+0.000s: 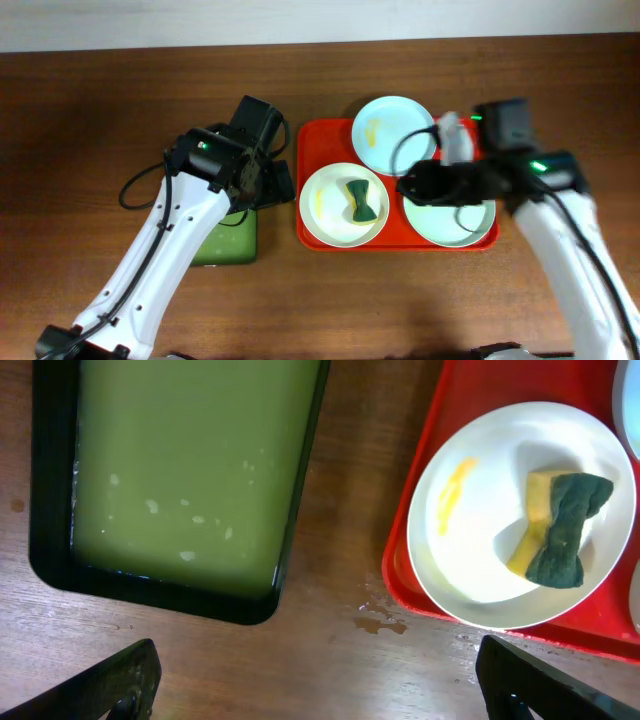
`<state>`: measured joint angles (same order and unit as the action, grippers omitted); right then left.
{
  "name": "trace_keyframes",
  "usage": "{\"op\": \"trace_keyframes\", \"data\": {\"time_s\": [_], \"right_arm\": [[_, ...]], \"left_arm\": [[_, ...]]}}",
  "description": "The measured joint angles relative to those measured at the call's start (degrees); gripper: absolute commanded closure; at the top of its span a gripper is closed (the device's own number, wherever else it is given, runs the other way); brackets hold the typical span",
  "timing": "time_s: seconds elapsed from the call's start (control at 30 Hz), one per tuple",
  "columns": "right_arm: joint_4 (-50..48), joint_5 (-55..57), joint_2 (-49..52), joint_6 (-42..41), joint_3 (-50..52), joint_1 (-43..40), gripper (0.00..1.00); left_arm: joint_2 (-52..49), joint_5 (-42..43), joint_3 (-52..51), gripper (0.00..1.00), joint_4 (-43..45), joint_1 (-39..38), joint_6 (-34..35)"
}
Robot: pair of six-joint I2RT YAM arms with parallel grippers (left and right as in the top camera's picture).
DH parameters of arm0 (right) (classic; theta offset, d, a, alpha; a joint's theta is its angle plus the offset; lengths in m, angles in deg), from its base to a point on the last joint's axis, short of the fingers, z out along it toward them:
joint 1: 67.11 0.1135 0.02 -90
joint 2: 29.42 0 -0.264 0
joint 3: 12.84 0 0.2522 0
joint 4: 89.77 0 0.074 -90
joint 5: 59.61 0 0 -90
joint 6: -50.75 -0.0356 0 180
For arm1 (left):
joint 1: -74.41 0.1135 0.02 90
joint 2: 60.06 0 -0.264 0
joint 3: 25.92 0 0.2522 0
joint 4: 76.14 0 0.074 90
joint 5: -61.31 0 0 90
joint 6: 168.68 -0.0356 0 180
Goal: Clean dirty plates on tray and stack at the side
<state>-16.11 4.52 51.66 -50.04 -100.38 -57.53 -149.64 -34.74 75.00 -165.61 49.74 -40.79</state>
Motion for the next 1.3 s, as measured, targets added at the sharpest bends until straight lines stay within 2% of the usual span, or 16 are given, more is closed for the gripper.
{"op": "trace_keyframes", "data": {"time_s": [0.07,0.17,0.23,0.27,0.33,0.37,0.4,0.5,0.67,0.73,0.83,0.9,1.0,1.13,1.2,1.3], "right_arm": [[-6.32,10.25,11.17,-1.25,-0.07,5.84,0.57],[-12.44,14.51,25.79,-1.55,-0.04,6.54,0.57],[-13.66,14.43,28.94,0.83,-0.04,6.54,0.56],[-13.94,14.45,29.40,2.45,-0.04,6.54,0.56],[-14.19,15.21,29.57,4.68,-0.04,6.54,0.59],[-14.58,16.48,29.57,5.20,-0.04,6.38,0.72],[-14.73,16.92,29.57,5.66,-0.04,6.29,0.80],[-14.53,16.11,29.57,7.02,-0.02,3.69,0.80],[-15.17,7.78,29.57,12.52,1.33,-0.31,0.81],[-15.19,6.93,29.57,12.83,1.60,-0.31,0.92],[-15.32,5.25,29.57,12.98,1.60,-0.31,0.91],[-15.15,4.66,29.57,12.96,1.60,-0.31,0.91],[-15.39,2.43,32.28,12.98,1.64,-0.31,0.91],[-15.45,1.51,33.07,12.98,1.64,-0.31,0.91],[-15.43,1.46,33.09,12.98,1.64,-0.31,0.91],[-15.41,1.27,33.09,12.94,1.64,-0.57,0.91]], "left_arm": [[0.00,0.00,0.00,0.01,-0.11,0.00,0.00],[0.00,0.00,0.00,0.01,0.07,0.00,0.00],[0.00,0.00,0.00,0.00,0.24,0.00,0.00],[0.00,0.00,0.00,0.06,0.76,0.00,0.00],[0.00,0.02,0.00,0.00,1.46,0.00,-0.22],[0.00,0.68,0.00,0.38,1.55,0.00,-0.39],[0.00,2.36,0.00,0.48,2.29,0.00,-0.37],[-0.13,6.60,0.00,0.45,5.86,-0.22,-0.57],[-5.73,9.33,0.00,0.54,8.33,-1.90,-0.57],[-6.88,11.82,0.00,0.58,10.97,-1.97,-1.33],[-9.62,16.28,0.02,0.62,14.73,-3.93,-2.78],[-15.61,18.75,0.00,0.65,17.46,-6.71,-3.06],[-22.08,22.29,0.00,0.64,22.99,-6.99,-3.23],[-26.56,23.28,-0.09,0.62,29.24,-8.79,-3.21],[-27.32,23.26,-0.11,0.67,32.15,-10.93,-3.23],[-27.34,22.77,-0.11,0.64,34.60,-12.44,-3.26]]}}
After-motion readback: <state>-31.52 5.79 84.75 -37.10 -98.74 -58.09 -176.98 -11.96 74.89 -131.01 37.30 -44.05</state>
